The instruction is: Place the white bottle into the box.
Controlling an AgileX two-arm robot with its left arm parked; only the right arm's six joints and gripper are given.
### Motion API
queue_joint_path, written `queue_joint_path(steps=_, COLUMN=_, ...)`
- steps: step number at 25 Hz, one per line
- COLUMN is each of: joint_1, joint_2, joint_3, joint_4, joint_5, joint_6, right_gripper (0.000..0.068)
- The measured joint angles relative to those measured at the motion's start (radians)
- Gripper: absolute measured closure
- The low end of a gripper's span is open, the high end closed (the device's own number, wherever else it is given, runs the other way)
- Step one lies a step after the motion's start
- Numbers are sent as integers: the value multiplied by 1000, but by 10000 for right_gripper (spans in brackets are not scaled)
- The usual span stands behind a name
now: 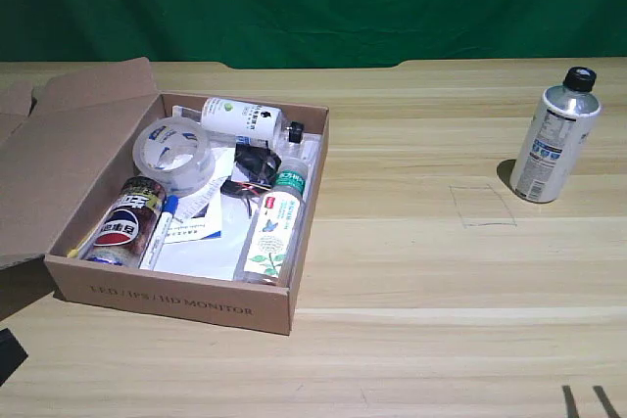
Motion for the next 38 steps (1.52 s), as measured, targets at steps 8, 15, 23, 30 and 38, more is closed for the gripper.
queue_joint_path(steps=8, joint_1=0, joint_2=0, joint_3=-75, joint_4=4, joint_5=243, joint_6=11, right_gripper=18)
queue_joint_path(steps=15, joint_1=0, joint_2=27, joint_3=-162, joint_4=133, joint_5=457, joint_6=-269, right_gripper=4)
queue_joint_path(steps=23, joint_1=0, joint_2=337, joint_3=-227, joint_4=392, joint_5=355, joint_6=-432, right_gripper=6)
queue_joint_path(steps=30, joint_1=0, joint_2=659, joint_3=-332, joint_4=404, joint_5=131, joint_6=-412, right_gripper=9)
queue_joint_path(steps=38, joint_1=0, joint_2=1047, joint_3=-457, joint_4=404, joint_5=-39, joint_6=-346, right_gripper=12)
